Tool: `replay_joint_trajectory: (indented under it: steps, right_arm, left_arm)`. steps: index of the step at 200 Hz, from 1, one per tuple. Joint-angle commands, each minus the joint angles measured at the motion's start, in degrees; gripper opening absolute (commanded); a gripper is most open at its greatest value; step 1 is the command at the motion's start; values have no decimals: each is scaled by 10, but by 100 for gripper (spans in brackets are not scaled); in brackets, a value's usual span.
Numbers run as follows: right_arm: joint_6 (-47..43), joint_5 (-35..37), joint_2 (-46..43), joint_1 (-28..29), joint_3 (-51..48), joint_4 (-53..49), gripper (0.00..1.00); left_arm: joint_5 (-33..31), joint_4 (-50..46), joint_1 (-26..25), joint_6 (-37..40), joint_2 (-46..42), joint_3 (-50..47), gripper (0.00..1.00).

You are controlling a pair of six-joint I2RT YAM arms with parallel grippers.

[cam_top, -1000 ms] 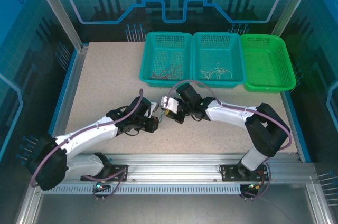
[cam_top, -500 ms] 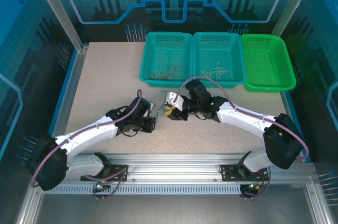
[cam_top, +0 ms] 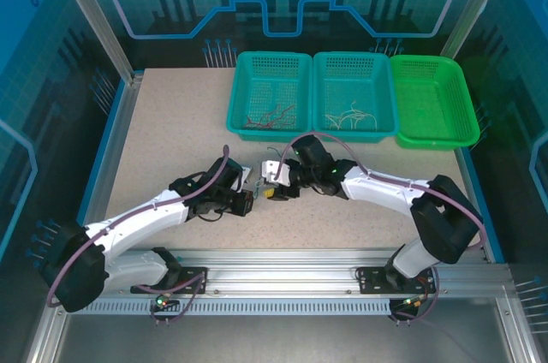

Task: Untangle the cables

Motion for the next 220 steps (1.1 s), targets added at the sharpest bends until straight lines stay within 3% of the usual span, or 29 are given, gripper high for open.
replay_joint_trajectory:
  steps: [1, 56, 106, 137, 172, 200, 220]
  right_arm:
    - [-49, 11, 23, 14, 10, 9, 51]
    - [-53, 73, 54, 28, 12, 58, 44]
    - [-47, 63, 49, 30, 9, 51, 11]
    - [-47, 45, 27, 28, 8, 22, 0]
    - [42, 10, -48, -2, -7, 46, 0]
    - [136, -11, -116, -34, -7, 81, 0]
    - [155, -26, -145, -46, 8, 60, 0]
  left_arm:
    - [24, 7, 4, 19, -14, -6, 0]
    - [34, 11, 5, 24, -19, -7, 0]
    - [35, 9, 6, 26, -17, -3, 0]
    - [24, 2, 6, 25, -15, -2, 0]
    - [-24, -55, 18, 11, 17, 13, 0]
    - [-26, -72, 28, -9, 47, 11, 0]
    - [-17, -59, 29, -17, 60, 7, 0]
